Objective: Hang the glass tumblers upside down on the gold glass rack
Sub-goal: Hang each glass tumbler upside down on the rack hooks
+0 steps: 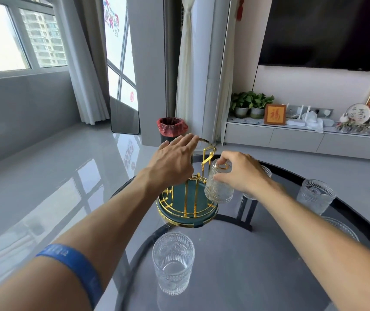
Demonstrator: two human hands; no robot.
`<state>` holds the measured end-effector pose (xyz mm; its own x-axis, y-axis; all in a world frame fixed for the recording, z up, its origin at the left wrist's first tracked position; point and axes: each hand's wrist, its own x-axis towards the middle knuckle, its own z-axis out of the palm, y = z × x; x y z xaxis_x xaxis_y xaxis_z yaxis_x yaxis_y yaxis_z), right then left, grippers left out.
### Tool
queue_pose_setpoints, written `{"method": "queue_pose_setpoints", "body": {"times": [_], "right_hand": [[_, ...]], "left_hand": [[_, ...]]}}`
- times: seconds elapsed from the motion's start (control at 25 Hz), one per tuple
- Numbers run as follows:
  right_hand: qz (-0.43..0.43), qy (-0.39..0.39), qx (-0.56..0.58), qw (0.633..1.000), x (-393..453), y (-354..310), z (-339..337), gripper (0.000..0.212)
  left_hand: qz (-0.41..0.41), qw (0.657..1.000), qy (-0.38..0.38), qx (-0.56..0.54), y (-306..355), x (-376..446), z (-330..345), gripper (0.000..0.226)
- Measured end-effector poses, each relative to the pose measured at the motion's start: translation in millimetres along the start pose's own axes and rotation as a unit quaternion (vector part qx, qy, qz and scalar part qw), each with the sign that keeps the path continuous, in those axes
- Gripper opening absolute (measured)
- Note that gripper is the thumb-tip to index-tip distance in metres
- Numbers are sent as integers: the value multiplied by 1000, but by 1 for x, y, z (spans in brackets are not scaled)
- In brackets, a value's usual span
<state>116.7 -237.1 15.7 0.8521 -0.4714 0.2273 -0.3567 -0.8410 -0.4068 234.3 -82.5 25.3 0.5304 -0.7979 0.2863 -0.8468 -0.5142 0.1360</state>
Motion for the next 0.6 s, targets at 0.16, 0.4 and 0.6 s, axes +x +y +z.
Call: {"method": "queue_pose_setpoints", "body": {"times": [0.16, 0.4, 0.6], "right_hand": [[-2, -6, -27, 1000, -5, 3, 0, 37], [-37, 61, 5, 997, -50, -4, -5, 52], [0, 31, 128, 991, -108, 1, -1, 40]], "left_hand": [[-6, 1000, -13, -13, 3, 0, 3, 77], [-75, 990, 91, -80, 29, -42, -4, 67], [-72, 992, 64, -83, 56, -164, 29, 74]]}}
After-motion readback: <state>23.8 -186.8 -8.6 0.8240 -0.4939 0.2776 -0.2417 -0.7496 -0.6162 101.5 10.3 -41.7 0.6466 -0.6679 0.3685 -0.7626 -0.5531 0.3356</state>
